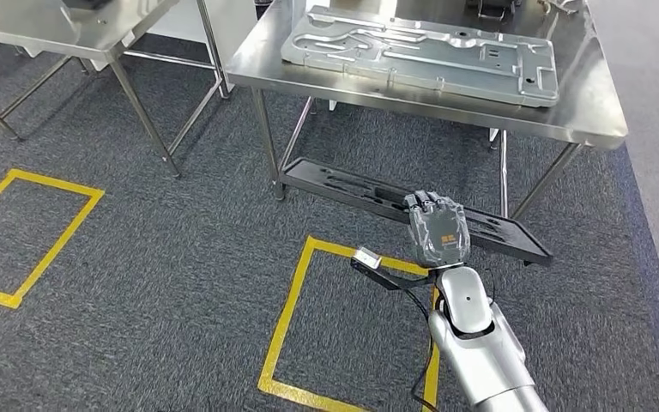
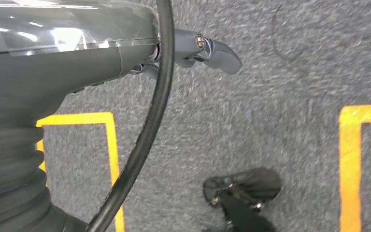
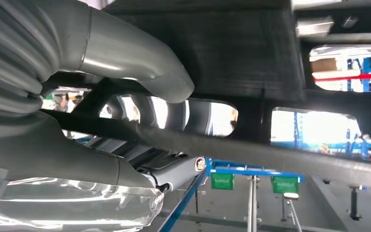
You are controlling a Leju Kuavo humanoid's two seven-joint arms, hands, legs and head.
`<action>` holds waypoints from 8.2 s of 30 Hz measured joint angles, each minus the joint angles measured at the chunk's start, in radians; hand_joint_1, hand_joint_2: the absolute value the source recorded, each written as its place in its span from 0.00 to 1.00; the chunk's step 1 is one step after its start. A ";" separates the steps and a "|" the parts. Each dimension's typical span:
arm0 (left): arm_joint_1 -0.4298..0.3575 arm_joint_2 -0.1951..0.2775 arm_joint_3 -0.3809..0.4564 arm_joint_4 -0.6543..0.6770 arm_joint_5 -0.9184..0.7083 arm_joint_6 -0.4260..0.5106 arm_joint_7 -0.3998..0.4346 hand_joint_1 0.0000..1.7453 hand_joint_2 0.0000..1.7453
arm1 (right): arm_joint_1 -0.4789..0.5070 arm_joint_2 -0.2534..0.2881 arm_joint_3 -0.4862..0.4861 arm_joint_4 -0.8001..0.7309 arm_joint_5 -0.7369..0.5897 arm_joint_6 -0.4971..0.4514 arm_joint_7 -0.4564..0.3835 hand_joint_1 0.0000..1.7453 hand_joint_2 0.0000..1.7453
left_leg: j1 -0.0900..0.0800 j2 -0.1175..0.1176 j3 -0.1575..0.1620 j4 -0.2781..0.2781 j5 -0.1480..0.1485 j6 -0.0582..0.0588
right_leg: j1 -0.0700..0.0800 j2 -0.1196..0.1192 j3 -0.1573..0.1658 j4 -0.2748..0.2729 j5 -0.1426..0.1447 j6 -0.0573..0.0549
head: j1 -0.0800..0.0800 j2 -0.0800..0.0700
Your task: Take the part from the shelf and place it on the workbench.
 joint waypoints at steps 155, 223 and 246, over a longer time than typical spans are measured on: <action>-0.290 -0.225 0.000 0.008 0.232 0.173 0.210 0.00 0.00 | -0.358 -0.091 0.107 0.365 0.017 0.101 0.074 0.00 0.00 | 0.013 -0.009 -0.030 0.035 0.007 -0.014 | -0.008 -0.002 -0.172 0.055 0.061 0.021 | 0.003 0.000; -0.260 -0.200 -0.026 0.008 0.352 0.172 0.193 0.00 0.00 | -0.187 -0.064 0.058 0.461 -0.088 -0.075 0.043 0.00 0.00 | 0.005 0.001 -0.090 0.045 0.052 -0.017 | -0.010 -0.009 -0.055 0.002 0.104 0.024 | 0.002 0.000; -0.265 -0.194 -0.028 0.005 0.362 0.180 0.189 0.00 0.00 | -0.161 -0.067 0.038 0.469 -0.103 -0.087 0.035 0.00 0.00 | 0.006 0.009 0.038 -0.006 -0.012 -0.006 | -0.006 -0.010 -0.148 -0.081 0.129 0.014 | 0.002 0.000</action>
